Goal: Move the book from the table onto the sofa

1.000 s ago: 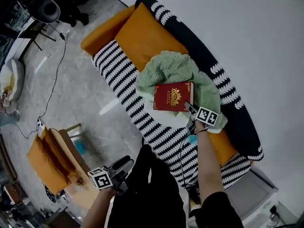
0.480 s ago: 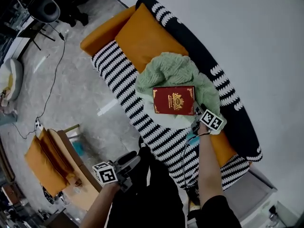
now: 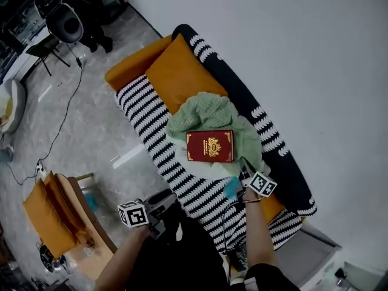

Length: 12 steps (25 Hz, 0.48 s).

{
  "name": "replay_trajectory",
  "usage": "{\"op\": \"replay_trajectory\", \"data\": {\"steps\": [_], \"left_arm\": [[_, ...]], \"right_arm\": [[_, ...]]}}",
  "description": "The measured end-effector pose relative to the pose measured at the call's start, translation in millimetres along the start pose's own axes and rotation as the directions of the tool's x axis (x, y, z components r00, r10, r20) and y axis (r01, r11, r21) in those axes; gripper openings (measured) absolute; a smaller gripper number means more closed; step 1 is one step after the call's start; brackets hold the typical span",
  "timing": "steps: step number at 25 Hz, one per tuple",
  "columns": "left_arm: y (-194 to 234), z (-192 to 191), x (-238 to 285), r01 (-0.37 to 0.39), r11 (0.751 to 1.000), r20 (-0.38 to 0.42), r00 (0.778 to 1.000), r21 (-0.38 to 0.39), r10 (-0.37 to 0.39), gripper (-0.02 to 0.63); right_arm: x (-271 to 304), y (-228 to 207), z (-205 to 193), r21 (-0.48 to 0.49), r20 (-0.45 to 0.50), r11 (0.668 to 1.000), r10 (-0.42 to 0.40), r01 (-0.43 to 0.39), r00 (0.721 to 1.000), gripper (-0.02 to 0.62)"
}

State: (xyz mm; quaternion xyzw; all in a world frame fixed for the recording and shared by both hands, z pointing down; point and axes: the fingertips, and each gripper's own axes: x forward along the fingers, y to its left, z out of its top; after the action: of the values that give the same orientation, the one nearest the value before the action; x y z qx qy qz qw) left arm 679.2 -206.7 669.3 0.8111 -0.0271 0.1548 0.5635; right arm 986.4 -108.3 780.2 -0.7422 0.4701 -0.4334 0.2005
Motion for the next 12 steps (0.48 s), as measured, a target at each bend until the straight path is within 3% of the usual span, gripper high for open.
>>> {"op": "replay_trajectory", "data": {"steps": [3, 6, 12], "left_arm": [[-8, 3, 2, 0.019, 0.999, 0.001, 1.0, 0.032, -0.02, 0.207], [-17, 6, 4, 0.04, 0.997, -0.004, 0.999, 0.068, -0.04, 0.207], [-40, 10, 12, 0.119, 0.989, 0.035, 0.992, 0.085, -0.122, 0.198]], "right_arm": [[-33, 46, -14, 0.039, -0.031, 0.992, 0.12, -0.119, 0.992, 0.008], [-58, 87, -38, 0.04, -0.126, 0.979, 0.203, -0.199, 0.971, 0.008], [-99, 144, -69, 0.117, -0.197, 0.948, 0.315, -0.297, 0.928, 0.008]]}}
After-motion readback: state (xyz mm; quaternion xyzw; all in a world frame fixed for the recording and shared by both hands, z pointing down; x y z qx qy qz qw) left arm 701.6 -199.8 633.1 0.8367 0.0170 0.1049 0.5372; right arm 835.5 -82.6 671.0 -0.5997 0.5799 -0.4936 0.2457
